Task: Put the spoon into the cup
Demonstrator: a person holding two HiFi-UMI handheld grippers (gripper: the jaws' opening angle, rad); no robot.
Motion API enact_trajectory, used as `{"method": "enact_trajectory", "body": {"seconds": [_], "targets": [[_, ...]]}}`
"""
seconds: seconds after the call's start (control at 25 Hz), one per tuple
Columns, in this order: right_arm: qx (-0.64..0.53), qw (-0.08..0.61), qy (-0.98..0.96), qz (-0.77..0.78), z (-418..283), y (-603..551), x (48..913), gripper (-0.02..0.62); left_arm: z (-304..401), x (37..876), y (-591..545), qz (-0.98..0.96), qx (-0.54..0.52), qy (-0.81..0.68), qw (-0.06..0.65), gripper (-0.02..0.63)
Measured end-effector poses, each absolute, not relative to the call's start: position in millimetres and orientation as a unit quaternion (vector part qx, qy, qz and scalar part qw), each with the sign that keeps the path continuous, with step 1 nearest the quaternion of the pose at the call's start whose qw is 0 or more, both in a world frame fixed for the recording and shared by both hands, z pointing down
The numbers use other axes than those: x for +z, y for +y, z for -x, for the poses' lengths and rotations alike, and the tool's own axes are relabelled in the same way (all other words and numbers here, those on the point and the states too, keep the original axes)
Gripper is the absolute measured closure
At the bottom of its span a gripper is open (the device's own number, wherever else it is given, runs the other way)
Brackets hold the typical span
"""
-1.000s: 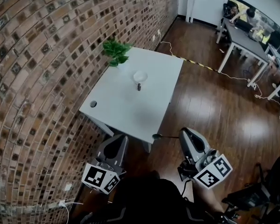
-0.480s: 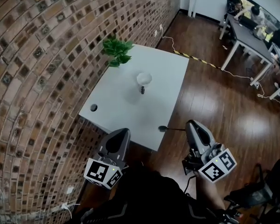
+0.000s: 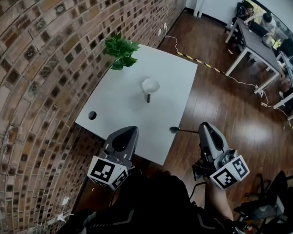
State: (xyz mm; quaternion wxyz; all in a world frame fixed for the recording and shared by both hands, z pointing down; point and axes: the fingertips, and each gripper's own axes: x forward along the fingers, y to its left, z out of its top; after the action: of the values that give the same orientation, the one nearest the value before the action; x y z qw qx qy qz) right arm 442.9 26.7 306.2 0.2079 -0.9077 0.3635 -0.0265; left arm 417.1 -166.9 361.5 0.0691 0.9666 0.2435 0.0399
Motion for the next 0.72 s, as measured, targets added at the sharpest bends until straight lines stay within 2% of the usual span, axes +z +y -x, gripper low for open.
{"method": "enact_trajectory", "body": {"seconds": [0.28, 0.72], "targets": [[-0.039, 0.21, 0.403, 0.89, -495, 52, 315, 0.564, -448, 372, -126, -0.97, 0.051, 0.227, 0.066, 0.612], [-0.068, 0.21, 0.512, 0.83, -591, 99, 322, 0.565, -503, 371, -67, -0.992, 0.067, 0.086, 0.063, 0.612]]}}
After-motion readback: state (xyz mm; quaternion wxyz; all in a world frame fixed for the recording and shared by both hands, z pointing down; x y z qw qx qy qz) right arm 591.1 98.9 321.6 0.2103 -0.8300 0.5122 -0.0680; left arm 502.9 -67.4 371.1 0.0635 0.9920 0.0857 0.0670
